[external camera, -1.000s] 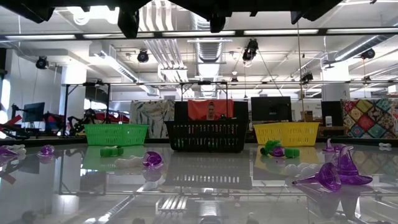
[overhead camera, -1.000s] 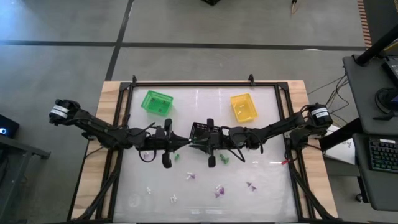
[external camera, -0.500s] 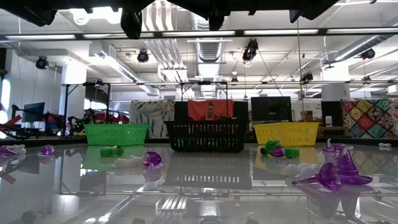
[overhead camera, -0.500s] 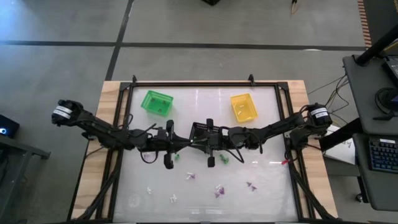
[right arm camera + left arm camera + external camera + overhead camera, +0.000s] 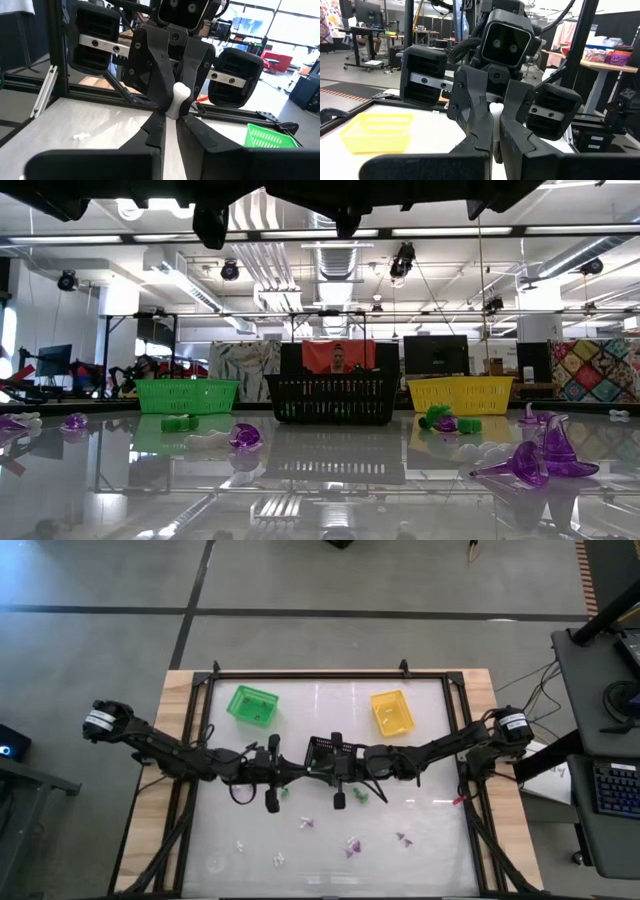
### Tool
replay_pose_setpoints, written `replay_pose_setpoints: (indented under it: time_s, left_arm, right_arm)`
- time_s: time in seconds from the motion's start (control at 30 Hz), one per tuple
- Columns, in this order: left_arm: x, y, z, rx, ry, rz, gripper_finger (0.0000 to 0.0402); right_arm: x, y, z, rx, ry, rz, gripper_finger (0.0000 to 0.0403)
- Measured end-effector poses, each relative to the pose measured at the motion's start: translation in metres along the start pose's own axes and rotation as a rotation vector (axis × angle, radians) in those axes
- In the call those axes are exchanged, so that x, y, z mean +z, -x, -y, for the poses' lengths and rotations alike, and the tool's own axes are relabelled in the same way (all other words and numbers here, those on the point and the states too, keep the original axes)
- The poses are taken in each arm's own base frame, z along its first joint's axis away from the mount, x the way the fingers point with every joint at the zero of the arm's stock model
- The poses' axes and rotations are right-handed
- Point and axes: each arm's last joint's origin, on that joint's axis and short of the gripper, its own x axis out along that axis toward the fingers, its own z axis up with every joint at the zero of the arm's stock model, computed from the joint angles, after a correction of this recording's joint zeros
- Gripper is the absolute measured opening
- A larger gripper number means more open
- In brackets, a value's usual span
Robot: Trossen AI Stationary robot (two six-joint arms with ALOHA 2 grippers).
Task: Sort Halloween decoration
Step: Put the white bone toy into the yellow bin
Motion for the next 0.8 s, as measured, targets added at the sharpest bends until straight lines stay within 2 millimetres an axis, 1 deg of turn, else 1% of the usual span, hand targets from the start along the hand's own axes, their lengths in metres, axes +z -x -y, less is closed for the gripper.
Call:
replay_pose_setpoints:
  time_s: [0.13, 0.33, 0.4, 0.63, 0.8]
  left_arm:
    - [-0.0015, 0.0000, -0.0002, 0.001, -0.004, -0.015, 0.0000]
    - [-0.0023, 0.0000, -0.0003, 0.002, -0.005, -0.022, 0.0002]
    - [-0.0027, 0.0000, -0.0003, 0.003, -0.006, -0.025, 0.0011]
    - [-0.0032, 0.0000, -0.0004, 0.002, -0.009, -0.030, 0.0062]
    - [-0.0037, 0.0000, -0.0004, 0.001, -0.013, -0.034, 0.0081]
  right_arm:
    - [-0.0015, 0.0000, -0.0003, 0.005, 0.002, -0.017, 0.0012]
    - [-0.0009, -0.0005, -0.0003, 0.006, 0.003, -0.024, 0.0009]
    - [-0.0008, -0.0006, -0.0003, 0.007, 0.003, -0.027, 0.0009]
    - [-0.0002, -0.0006, 0.0000, 0.002, -0.007, -0.026, 0.0008]
    - [-0.0004, -0.0006, 0.0001, -0.001, -0.009, -0.030, 0.0008]
